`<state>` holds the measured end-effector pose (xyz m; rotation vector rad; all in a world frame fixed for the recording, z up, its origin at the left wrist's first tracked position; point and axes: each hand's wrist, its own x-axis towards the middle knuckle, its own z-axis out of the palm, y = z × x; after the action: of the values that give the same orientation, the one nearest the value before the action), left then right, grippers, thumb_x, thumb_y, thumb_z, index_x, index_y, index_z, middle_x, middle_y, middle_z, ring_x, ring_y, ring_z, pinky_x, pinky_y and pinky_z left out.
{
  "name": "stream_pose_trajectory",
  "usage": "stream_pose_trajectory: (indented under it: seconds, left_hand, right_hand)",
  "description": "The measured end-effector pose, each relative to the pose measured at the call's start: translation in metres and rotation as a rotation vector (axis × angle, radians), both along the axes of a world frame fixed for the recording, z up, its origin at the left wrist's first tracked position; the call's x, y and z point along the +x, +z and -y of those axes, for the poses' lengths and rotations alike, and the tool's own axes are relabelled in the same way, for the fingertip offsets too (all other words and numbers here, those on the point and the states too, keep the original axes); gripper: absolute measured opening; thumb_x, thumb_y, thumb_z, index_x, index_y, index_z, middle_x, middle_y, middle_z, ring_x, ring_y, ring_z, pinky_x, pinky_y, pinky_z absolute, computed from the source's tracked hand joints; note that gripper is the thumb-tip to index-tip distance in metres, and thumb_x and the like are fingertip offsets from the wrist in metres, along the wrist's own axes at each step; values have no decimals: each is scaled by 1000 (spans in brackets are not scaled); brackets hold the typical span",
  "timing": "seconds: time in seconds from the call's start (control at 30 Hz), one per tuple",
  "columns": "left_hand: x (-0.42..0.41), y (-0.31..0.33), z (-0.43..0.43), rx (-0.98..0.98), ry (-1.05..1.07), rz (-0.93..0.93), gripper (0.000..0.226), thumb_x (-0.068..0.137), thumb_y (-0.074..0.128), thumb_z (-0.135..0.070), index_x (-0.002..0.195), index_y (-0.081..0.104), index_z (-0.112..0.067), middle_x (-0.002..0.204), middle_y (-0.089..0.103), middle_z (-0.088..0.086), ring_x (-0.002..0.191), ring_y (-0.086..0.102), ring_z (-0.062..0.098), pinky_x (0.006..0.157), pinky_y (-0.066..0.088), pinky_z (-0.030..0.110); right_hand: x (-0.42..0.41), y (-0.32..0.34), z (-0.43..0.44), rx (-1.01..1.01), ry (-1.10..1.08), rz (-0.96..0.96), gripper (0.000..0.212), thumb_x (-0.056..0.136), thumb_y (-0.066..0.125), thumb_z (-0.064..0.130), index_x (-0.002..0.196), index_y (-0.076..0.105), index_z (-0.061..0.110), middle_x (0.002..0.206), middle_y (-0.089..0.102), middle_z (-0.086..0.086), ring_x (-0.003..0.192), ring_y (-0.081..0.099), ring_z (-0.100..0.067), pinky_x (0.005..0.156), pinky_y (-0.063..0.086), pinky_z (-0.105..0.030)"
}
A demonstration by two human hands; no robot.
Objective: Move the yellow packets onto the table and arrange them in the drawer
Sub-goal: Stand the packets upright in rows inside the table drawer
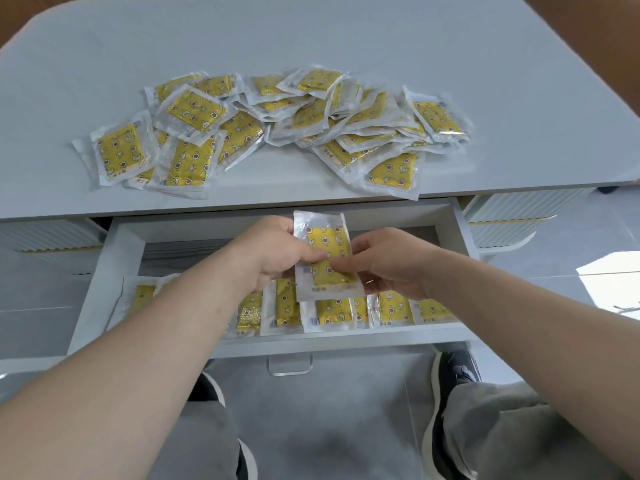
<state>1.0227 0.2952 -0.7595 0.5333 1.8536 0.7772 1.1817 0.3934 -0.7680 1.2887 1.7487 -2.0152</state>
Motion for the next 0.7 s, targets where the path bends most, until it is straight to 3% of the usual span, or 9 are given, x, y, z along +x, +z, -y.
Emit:
stream_pose_trajectory:
  seconds: [0.1,0.2,0.33,0.47,0.53,0.6,0.67,0.7]
  left_hand:
    - [10,1,-2,17,-55,-169,32,82,83,-18,105,61,-10,92,75,12,83,75,24,81,62,43]
    - [10,-2,-1,-8,-145,-428,34,84,80,-35,104,57,-22,97,71,4,90,71,23,87,59,45]
    - [17,0,3,-15,-165,-454,33,87,77,-35,111,58,-22,98,70,2,82,71,16,86,58,40]
    - [18,0,10,-37,-217,-580,30,88,75,-38,109,58,-26,101,70,-1,90,69,17,77,55,35]
    - [16,0,14,-40,-223,-605,27,87,75,-38,105,59,-27,101,70,-3,89,69,17,81,57,38]
    - [13,2,19,-46,-228,-625,25,87,75,-38,103,58,-28,101,69,-4,89,69,17,84,57,42]
    - [10,5,24,-51,-226,-632,24,88,75,-37,102,57,-28,100,69,-4,88,69,17,84,58,42]
    - [8,7,26,-50,-216,-631,24,88,75,-37,101,57,-28,99,69,-4,87,69,17,83,58,42]
  right_hand:
    - [17,-6,-10,127,-75,77,14,85,81,15,88,71,6,86,78,-8,75,74,-19,66,59,-30]
    - [36,-19,-17,243,-99,217,21,82,84,12,76,66,4,70,73,-6,59,69,-16,56,56,-27]
    - [41,-42,-12,230,-65,343,29,80,86,13,94,68,-5,78,77,-13,68,76,-24,69,64,-37]
    - [33,-46,-6,383,185,498,34,86,82,29,84,63,0,64,72,-9,46,65,-20,51,56,-27]
    - [33,-44,-3,509,339,602,42,89,76,43,77,60,5,58,66,-6,39,59,-17,48,51,-23]
    - [34,-43,-1,610,472,673,49,91,70,51,78,62,5,73,71,-5,47,59,-16,51,49,-23]
    - [32,-42,0,689,556,680,48,91,67,54,97,65,6,97,69,-4,75,62,-20,67,53,-28]
    - [30,-42,0,715,567,673,46,90,69,53,103,63,9,96,65,-2,83,61,-22,72,54,-31]
